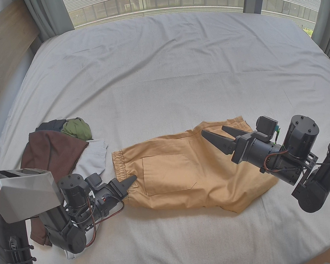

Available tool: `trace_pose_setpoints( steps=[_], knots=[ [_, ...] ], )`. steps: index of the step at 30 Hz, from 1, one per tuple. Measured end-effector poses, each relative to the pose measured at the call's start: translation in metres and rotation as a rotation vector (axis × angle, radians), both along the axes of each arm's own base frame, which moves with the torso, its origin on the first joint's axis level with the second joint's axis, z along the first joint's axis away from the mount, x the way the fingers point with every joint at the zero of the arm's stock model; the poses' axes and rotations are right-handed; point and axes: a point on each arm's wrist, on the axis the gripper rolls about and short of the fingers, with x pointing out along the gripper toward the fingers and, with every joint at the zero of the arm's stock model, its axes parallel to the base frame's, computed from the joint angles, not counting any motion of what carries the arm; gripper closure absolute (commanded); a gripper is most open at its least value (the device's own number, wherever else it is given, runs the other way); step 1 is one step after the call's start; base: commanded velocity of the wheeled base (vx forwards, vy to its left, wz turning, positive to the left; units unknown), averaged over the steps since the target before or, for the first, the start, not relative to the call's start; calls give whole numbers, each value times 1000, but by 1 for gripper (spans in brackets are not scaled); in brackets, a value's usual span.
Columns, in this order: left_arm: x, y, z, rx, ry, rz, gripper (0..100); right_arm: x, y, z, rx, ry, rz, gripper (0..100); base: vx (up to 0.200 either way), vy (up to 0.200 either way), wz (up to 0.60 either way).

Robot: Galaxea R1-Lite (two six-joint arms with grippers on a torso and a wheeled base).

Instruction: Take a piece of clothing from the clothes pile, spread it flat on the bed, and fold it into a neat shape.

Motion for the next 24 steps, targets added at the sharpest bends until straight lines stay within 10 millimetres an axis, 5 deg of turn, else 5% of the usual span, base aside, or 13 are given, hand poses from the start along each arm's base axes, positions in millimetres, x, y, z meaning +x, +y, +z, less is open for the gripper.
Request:
trace_pose_setpoints(
  steps=[24],
  knots=[
    [-11, 38, 45, 22, -118, 109, 100, 6, -4, -10, -35, 7, -23, 0, 0, 0, 0]
  ],
)
